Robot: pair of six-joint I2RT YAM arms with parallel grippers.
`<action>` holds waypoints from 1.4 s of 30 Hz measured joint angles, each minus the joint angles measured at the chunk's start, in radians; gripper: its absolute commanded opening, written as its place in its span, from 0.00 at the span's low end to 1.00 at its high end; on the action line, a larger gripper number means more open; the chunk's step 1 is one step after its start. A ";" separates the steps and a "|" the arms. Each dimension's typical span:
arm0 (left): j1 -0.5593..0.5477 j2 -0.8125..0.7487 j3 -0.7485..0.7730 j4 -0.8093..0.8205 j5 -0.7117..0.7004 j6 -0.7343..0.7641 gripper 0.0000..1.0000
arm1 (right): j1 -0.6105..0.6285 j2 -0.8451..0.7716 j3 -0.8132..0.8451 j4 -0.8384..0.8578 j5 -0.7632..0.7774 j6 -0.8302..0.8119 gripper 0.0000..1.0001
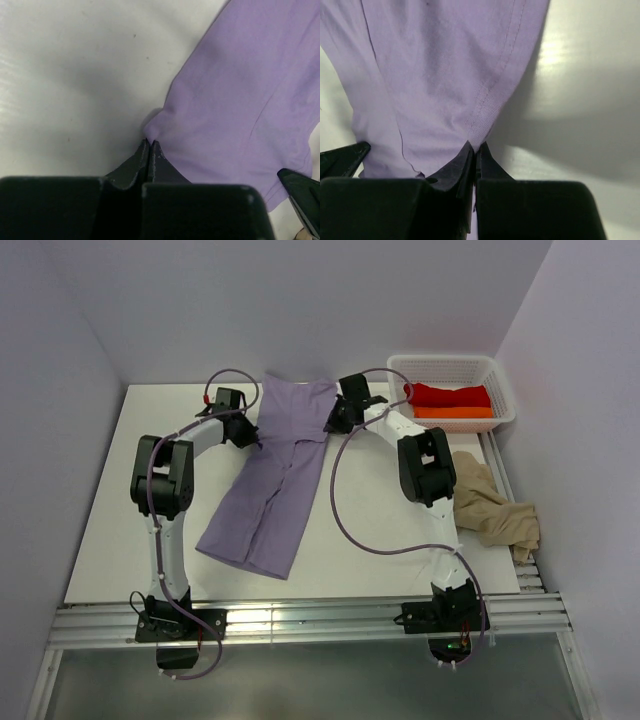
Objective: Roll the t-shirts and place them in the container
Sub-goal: Fold the tshirt
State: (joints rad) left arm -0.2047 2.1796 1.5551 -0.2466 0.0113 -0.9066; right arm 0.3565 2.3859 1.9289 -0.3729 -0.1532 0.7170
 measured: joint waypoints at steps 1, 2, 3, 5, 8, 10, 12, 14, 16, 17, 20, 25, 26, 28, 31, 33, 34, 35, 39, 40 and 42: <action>0.000 0.011 0.020 -0.013 0.001 -0.003 0.03 | -0.007 0.016 0.026 -0.011 -0.004 -0.003 0.04; 0.000 0.020 0.037 -0.024 0.002 -0.004 0.11 | -0.013 0.028 0.047 -0.018 -0.009 -0.005 0.20; 0.000 0.027 0.051 -0.034 0.002 -0.004 0.17 | -0.019 0.043 0.072 -0.030 -0.019 -0.010 0.32; 0.000 0.034 0.064 -0.049 0.001 0.001 0.30 | -0.025 0.054 0.086 -0.037 -0.025 -0.021 0.49; 0.000 0.013 0.045 -0.048 -0.008 0.006 0.41 | -0.036 0.024 0.027 -0.005 -0.038 -0.034 0.61; 0.003 -0.041 -0.027 -0.035 -0.013 0.012 0.46 | -0.039 -0.040 -0.068 0.018 -0.043 -0.045 0.63; 0.006 -0.108 -0.107 -0.061 -0.026 0.026 0.49 | -0.041 -0.123 -0.185 0.030 -0.043 -0.060 0.64; 0.012 -0.178 -0.183 -0.091 -0.039 0.044 0.50 | -0.040 -0.219 -0.302 0.037 -0.042 -0.072 0.64; 0.017 -0.246 -0.248 -0.117 -0.057 0.061 0.51 | -0.029 -0.332 -0.424 0.052 -0.033 -0.082 0.64; 0.020 -0.285 -0.282 -0.122 -0.066 0.070 0.52 | -0.020 -0.389 -0.488 0.071 -0.024 -0.084 0.64; 0.025 -0.433 -0.431 -0.105 -0.072 0.082 0.53 | 0.048 -0.571 -0.680 0.122 0.008 -0.076 0.62; 0.026 -0.626 -0.623 -0.092 -0.058 0.086 0.54 | 0.258 -0.767 -0.926 0.175 0.068 0.003 0.55; 0.026 -0.661 -0.663 -0.086 -0.055 0.085 0.54 | 0.309 -0.787 -0.960 0.171 0.093 0.031 0.55; 0.026 -0.731 -0.746 -0.087 -0.048 0.080 0.54 | 0.389 -0.819 -1.012 0.154 0.149 0.082 0.56; 0.026 -0.847 -0.856 -0.090 -0.030 0.074 0.53 | 0.514 -0.868 -1.076 0.132 0.219 0.177 0.58; 0.026 -0.925 -0.901 -0.102 -0.021 0.074 0.54 | 0.592 -0.891 -1.096 0.113 0.259 0.245 0.58; 0.026 -0.960 -0.915 -0.105 -0.016 0.074 0.55 | 0.630 -0.897 -1.098 0.106 0.282 0.277 0.58; 0.026 -1.000 -0.926 -0.106 -0.011 0.074 0.58 | 0.667 -0.899 -1.098 0.105 0.304 0.312 0.58; 0.026 -1.167 -0.949 -0.109 0.018 0.079 0.88 | 0.770 -0.893 -1.098 0.113 0.341 0.405 0.58; 0.026 -1.195 -0.951 -0.108 0.026 0.077 0.88 | 0.790 -0.882 -1.096 0.120 0.349 0.427 0.58; 0.026 -1.250 -0.956 -0.107 0.045 0.074 0.89 | 0.821 -0.845 -1.088 0.131 0.358 0.465 0.58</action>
State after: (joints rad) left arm -0.1783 0.9291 0.5995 -0.3534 0.0563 -0.8322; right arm 1.1770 1.5406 0.8410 -0.2420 0.2047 1.1816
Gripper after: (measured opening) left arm 0.884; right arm 0.578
